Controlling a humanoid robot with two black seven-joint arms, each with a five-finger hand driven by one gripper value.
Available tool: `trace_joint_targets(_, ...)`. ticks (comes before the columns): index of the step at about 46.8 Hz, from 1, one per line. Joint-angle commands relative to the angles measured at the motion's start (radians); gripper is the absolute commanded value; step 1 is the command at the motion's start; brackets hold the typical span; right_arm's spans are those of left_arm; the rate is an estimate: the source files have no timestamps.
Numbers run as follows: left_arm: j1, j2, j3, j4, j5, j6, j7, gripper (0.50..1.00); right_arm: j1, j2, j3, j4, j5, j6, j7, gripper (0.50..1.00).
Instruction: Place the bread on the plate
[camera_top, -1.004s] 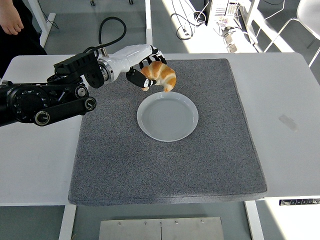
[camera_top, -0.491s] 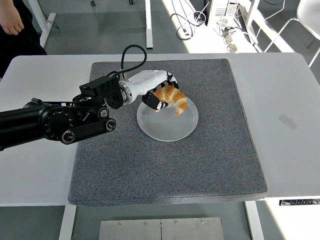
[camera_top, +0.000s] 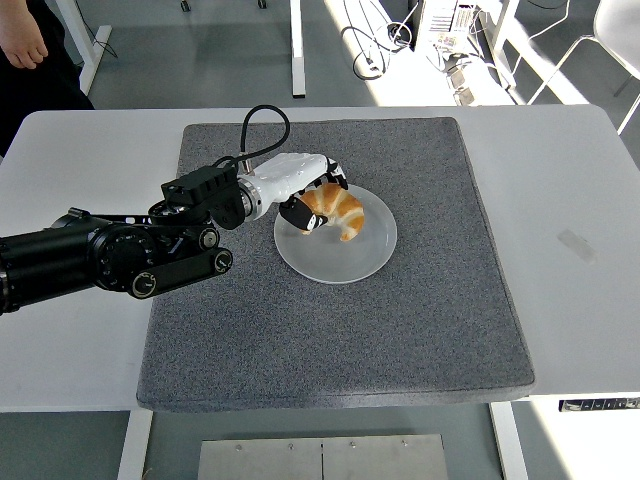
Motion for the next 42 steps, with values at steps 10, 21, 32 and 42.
trace_joint_targets(10,0.012,-0.009,0.004,0.016,0.011,0.000,0.000,0.500,0.000,0.000,0.000,0.000,0.000,0.000,0.000,1.000)
trace_joint_targets(21,0.019,-0.009,0.017,0.020,0.010,0.001,-0.002,0.500,0.000,0.000,0.000,0.000,0.000,0.000,0.000,1.000)
trace_joint_targets(32,0.026,-0.009,0.014,0.020,-0.004,0.003,-0.003,0.543,0.000,0.000,0.000,0.000,0.000,0.000,0.000,1.000)
trace_joint_targets(42,0.027,-0.009,0.009,0.020,-0.009,0.005,-0.003,0.739,0.000,0.000,0.000,0.000,0.000,0.000,0.000,1.000)
